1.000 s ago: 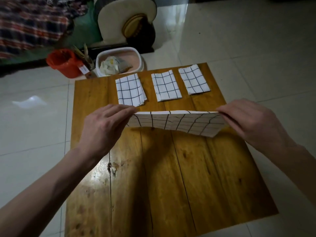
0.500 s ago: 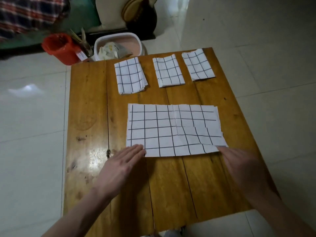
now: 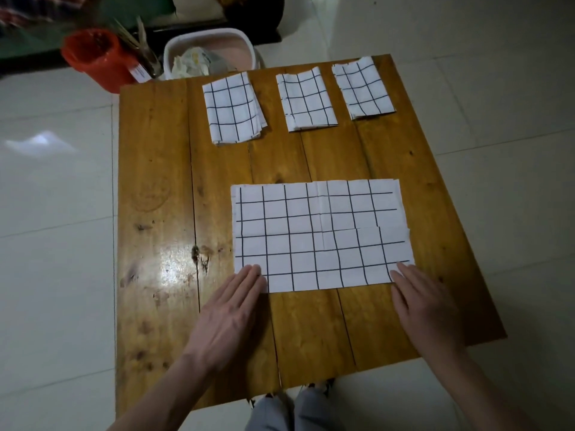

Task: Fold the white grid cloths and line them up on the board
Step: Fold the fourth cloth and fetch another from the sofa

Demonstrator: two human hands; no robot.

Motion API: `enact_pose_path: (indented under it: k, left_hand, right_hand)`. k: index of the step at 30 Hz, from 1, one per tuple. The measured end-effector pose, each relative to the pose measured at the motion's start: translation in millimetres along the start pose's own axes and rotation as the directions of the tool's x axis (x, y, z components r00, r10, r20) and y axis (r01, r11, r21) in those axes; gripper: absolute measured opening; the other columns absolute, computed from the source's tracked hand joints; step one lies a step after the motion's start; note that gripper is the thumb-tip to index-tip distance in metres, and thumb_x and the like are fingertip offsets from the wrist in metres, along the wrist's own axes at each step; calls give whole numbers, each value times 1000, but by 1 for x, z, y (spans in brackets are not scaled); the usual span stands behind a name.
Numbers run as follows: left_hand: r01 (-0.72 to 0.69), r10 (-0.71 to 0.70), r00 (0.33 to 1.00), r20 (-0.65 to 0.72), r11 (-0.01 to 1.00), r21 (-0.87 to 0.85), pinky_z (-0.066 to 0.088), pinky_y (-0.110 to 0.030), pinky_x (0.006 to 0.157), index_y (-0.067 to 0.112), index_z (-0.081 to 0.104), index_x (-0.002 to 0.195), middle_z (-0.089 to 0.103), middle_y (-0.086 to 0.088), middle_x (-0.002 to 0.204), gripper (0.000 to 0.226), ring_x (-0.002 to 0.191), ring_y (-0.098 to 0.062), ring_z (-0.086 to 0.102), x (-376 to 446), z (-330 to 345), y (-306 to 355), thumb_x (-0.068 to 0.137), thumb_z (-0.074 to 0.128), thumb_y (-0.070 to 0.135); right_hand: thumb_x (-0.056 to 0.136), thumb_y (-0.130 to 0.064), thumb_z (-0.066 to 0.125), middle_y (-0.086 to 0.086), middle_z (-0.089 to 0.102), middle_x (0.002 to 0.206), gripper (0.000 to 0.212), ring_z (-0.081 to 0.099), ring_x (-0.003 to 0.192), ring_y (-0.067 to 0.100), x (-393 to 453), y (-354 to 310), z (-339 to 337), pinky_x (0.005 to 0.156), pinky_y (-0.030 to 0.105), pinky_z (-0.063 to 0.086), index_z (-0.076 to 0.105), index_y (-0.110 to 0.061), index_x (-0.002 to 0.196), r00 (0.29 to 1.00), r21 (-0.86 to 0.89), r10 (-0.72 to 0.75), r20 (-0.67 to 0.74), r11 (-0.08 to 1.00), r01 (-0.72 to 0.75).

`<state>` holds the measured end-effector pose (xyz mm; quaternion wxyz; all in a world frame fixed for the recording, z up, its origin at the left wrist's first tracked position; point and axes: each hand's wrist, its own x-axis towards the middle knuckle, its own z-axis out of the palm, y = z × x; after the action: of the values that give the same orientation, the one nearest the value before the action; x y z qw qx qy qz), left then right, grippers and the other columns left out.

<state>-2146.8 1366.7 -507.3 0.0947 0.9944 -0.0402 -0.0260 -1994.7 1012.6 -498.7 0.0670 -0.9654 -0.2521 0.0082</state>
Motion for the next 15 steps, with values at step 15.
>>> enact_pose_path:
  k: [15]
  left_hand:
    - [172, -153, 979, 133, 974, -148, 27, -51, 127, 5, 7, 167, 2, -13, 176, 77, 163, -27, 4, 9, 18, 96, 105, 30, 44]
  right_hand:
    - [106, -70, 19, 4, 4, 175, 84, 4, 161, 17, -11, -126, 23, 125, 46, 16, 10, -13, 167, 917, 137, -269, 295, 961, 239]
